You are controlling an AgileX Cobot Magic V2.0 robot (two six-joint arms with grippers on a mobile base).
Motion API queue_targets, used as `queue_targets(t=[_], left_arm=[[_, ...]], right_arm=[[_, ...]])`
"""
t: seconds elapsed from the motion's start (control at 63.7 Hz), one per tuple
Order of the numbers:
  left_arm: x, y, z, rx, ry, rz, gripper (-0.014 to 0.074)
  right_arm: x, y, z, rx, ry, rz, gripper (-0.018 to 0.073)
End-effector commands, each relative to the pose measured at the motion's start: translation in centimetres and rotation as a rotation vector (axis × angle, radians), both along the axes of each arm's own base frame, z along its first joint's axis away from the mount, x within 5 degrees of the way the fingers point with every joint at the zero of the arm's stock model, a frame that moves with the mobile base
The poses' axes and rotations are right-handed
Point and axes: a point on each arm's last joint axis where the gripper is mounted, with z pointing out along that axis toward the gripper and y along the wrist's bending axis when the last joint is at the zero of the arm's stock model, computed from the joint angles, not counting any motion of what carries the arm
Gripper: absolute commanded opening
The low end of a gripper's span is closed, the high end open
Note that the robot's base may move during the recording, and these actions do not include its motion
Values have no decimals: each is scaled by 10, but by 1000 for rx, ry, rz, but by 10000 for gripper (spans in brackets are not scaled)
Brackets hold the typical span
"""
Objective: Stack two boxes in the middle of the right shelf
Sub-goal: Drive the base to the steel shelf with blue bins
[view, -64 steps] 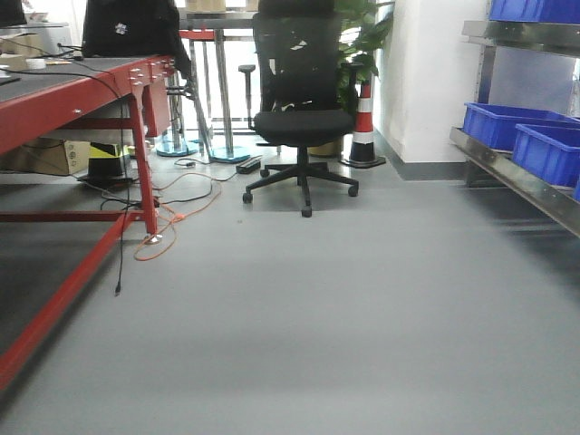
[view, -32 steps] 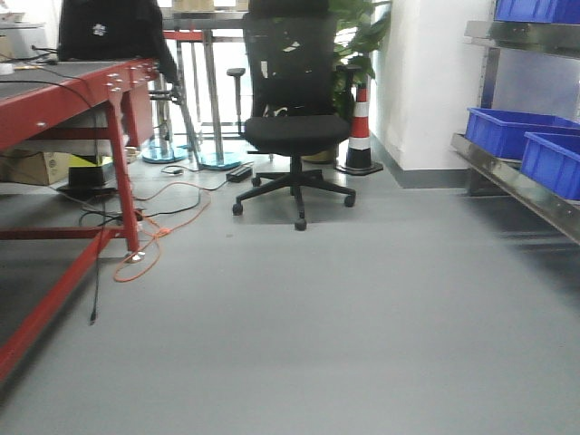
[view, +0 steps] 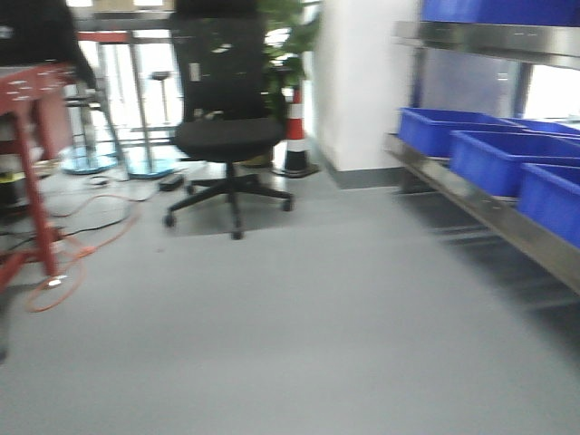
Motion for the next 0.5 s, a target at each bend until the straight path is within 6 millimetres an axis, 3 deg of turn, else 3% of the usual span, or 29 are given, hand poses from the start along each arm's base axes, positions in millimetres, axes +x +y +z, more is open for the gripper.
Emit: queue_targets(t=[0.0,0.487], left_arm=[[-5,1,13,-18,-97,-3,-111],[-5,1,13,-18,-97,-3,-111]], right_arm=[[-5,-4,10,3,-68,-15,-153],[-5,-4,10,3,-68,-15,-153]])
